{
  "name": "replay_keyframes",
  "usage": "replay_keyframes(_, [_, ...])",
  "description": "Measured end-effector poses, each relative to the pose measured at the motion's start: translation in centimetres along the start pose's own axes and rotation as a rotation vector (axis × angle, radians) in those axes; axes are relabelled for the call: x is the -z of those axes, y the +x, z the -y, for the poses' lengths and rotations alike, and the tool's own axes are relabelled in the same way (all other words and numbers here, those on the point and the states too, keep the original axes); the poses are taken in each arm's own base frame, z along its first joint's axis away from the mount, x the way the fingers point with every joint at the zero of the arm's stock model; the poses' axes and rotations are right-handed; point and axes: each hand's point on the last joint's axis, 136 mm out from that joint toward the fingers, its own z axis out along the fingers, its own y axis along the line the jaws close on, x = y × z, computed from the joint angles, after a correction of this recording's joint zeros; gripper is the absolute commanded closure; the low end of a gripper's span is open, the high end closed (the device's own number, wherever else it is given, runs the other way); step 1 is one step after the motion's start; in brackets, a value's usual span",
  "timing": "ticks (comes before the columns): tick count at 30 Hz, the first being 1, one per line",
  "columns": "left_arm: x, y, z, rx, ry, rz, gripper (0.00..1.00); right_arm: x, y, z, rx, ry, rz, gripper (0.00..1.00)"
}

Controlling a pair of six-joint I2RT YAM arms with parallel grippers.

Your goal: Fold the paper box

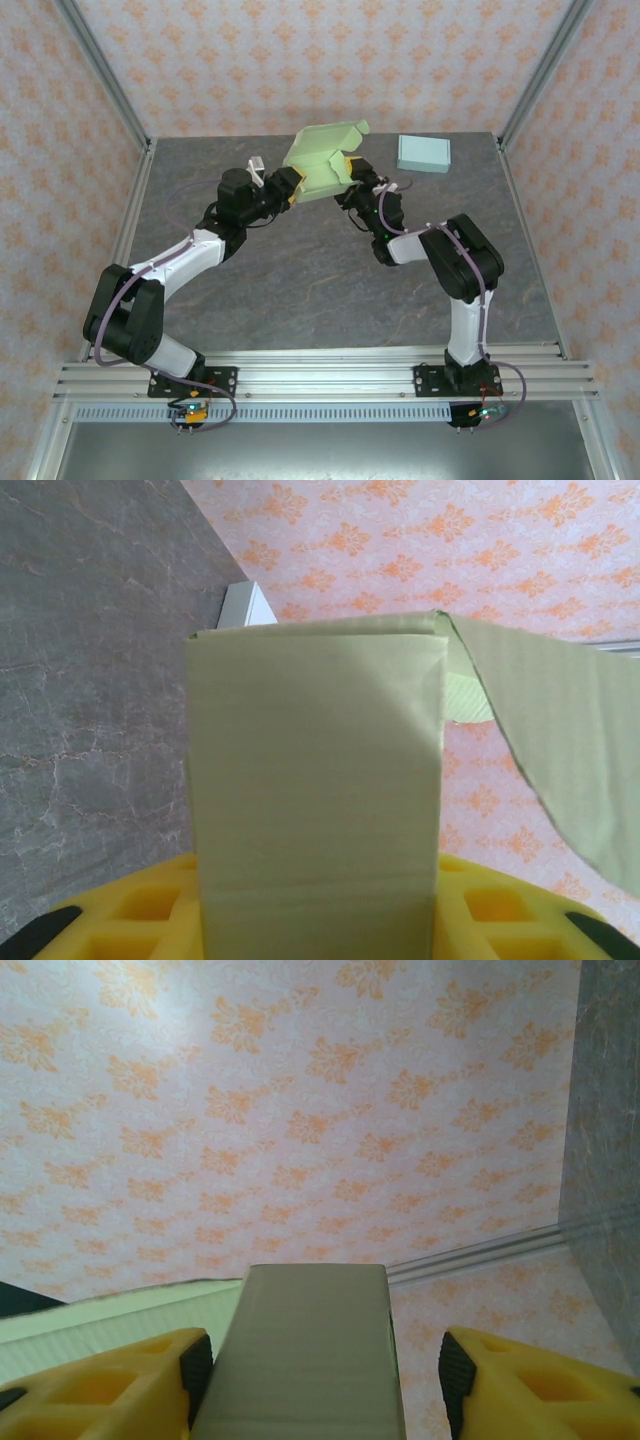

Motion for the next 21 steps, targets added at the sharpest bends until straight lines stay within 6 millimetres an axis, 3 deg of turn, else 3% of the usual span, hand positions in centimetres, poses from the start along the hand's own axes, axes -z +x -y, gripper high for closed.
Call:
replay_keyframes(7, [0.0,0.1,-0.4,0.002,-0.007,0.0,0.65,-0.5,0.3,0.2,0.037,0.013,-0.03,0.58])
replay_keyframes(11, [0.1,0.1,-0.6,0.0,-0.012,0.0,0.65,-0.5,0.2,1.1,0.069,0.038,-0.04,0.61])
replay_keyframes(16, [0.1,0.1,-1.6,0.009,-0.038,0.005,0.65,-0.4,0.2,2.2,0.154,0.085,-0.053,0.6])
replay_keyframes(21, [0.3,0.4,-2.1,-0.013,-0.064,-0.004,0.65,0.6,-0.2,2.4,0.252,0.139,-0.051,0.44])
